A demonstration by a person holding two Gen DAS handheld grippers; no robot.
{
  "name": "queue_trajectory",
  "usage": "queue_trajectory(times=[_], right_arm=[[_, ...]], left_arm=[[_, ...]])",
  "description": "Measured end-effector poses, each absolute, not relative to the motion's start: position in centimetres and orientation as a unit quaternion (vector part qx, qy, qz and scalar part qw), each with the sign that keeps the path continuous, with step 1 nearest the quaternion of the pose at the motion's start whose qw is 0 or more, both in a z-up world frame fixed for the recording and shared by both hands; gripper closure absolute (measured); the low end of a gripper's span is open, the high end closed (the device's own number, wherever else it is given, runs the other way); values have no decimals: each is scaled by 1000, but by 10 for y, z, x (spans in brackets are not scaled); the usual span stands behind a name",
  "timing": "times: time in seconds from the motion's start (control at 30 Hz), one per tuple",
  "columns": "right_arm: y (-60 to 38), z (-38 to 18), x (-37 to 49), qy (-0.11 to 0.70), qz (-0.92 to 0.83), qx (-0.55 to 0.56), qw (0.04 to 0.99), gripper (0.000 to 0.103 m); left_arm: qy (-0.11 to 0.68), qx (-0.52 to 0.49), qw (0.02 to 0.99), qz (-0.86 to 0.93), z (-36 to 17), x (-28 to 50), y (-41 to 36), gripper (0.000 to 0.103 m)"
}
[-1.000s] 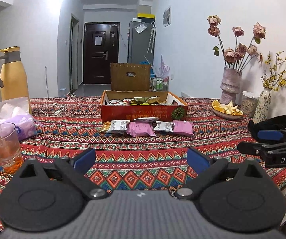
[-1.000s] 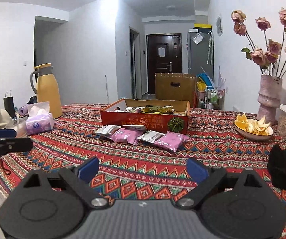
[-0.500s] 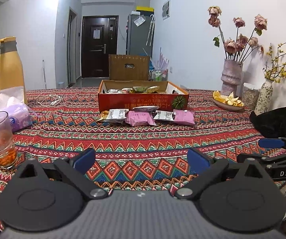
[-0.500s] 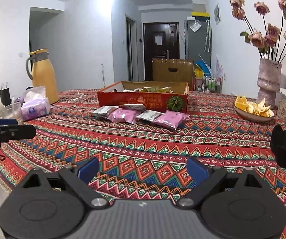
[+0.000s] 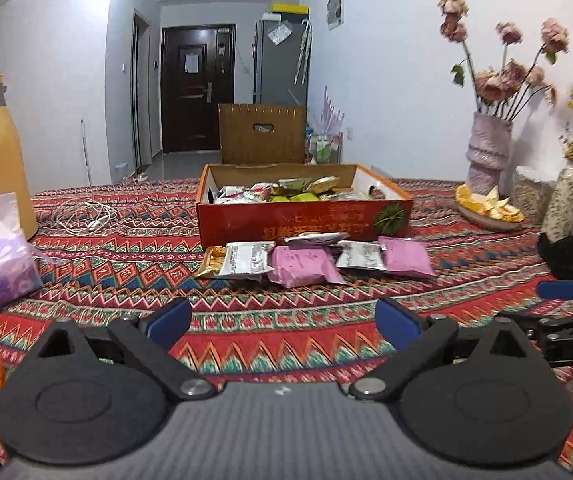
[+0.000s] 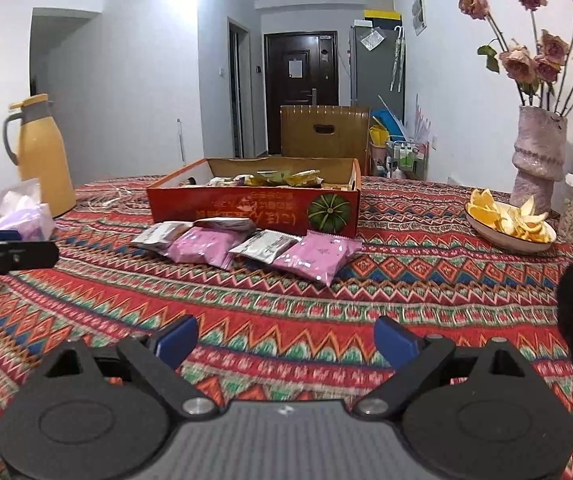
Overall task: Organize snacks
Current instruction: 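Grasp a white sachet with the left tool while the right tool grasps another white sachet, then lift both white sachets and carry them over the orange box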
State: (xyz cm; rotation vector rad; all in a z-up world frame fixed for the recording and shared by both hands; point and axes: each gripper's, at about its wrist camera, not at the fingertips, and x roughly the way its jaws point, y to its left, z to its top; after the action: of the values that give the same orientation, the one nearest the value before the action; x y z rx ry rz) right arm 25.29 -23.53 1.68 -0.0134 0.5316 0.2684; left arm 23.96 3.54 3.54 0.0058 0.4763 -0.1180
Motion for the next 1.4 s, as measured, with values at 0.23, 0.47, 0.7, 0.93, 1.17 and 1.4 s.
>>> queue_trajectory(times=[0.23,0.47,0.7,0.93,1.17,1.4], right_arm=[[-220,18,310,265,145,-36,953,8],[-206,19,380,275,180,-8,944,12],[-173,-4,451,329,191,19,924,29],[-157,-26,477,338,167,21,926,36],[-158,-33,478,333,162,25,928,55],[-152,-30,477,344,153,-18,926,54]], left_arm=[[255,18,965,-61,26,321,43,3],[295,17,954,-56,-1,406,54,20],[305,-14,950,-71,-25,433,62,47],[300,0,950,-84,-26,426,59,61],[298,-7,952,-75,-16,412,63,62],[279,-12,959,-59,11,371,62,62]])
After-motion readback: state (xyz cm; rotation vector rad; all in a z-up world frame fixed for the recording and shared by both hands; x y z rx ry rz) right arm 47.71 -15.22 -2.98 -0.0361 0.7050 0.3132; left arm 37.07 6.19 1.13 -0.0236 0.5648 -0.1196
